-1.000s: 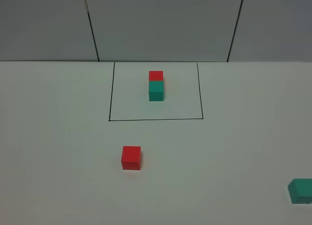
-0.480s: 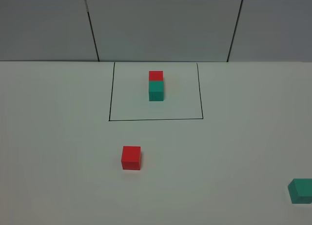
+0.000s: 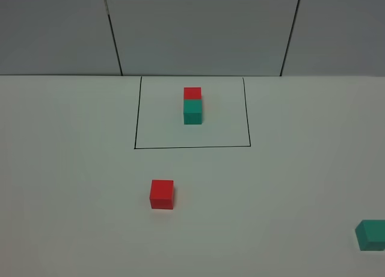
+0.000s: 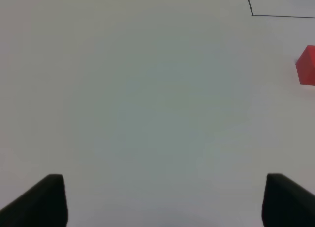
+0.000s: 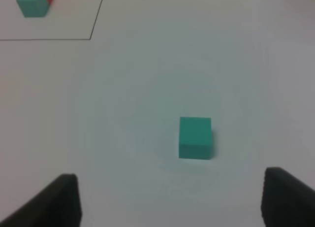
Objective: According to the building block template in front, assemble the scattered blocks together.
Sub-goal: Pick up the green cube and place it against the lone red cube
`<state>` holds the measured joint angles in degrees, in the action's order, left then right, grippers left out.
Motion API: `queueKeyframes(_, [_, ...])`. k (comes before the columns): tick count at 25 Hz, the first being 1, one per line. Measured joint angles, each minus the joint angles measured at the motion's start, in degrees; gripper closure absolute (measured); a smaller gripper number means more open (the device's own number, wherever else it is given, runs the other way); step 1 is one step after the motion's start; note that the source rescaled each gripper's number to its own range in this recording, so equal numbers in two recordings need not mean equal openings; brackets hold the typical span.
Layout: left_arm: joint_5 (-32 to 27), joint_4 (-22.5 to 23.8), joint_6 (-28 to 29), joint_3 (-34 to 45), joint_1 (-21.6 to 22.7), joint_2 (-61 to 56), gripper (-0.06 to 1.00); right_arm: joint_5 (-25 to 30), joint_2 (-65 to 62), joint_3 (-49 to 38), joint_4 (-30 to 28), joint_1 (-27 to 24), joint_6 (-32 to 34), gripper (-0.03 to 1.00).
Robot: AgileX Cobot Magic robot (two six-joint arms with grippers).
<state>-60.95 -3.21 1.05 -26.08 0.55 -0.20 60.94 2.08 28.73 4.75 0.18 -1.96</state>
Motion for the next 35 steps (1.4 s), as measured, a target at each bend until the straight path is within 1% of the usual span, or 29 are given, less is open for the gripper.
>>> queueKeyframes(5, [0.0, 0.0, 0.0, 0.0, 0.0, 0.0, 0.04, 0.0, 1.6, 0.0, 0.4, 0.0, 0.2, -0.03])
queueKeyframes(9, [0.0, 0.0, 0.0, 0.0, 0.0, 0.0, 0.04, 0.0, 7.3, 0.0, -0.6, 0.0, 0.4, -0.03])
queueKeyframes(15, [0.0, 0.0, 0.0, 0.0, 0.0, 0.0, 0.04, -0.6, 19.0, 0.2, -7.3, 0.0, 0.5, -0.03])
queueKeyframes(21, [0.0, 0.0, 0.0, 0.0, 0.0, 0.0, 0.04, -1.5, 31.8, 1.5, -16.2, 0.0, 0.3, -0.03])
queueKeyframes(24, [0.0, 0.0, 0.1, 0.0, 0.0, 0.0, 0.04, -1.6, 37.6, 3.8, -17.8, 0.0, -2.0, -0.03])
queueKeyframes(30, [0.0, 0.0, 0.1, 0.0, 0.0, 0.0, 0.04, -2.4, 46.9, 7.9, -17.9, 0.0, -11.6, -0.03])
queueKeyframes(35, [0.0, 0.0, 0.1, 0.0, 0.0, 0.0, 0.04, -4.0, 53.4, 9.3, -17.9, 0.0, -13.5, -0.03])
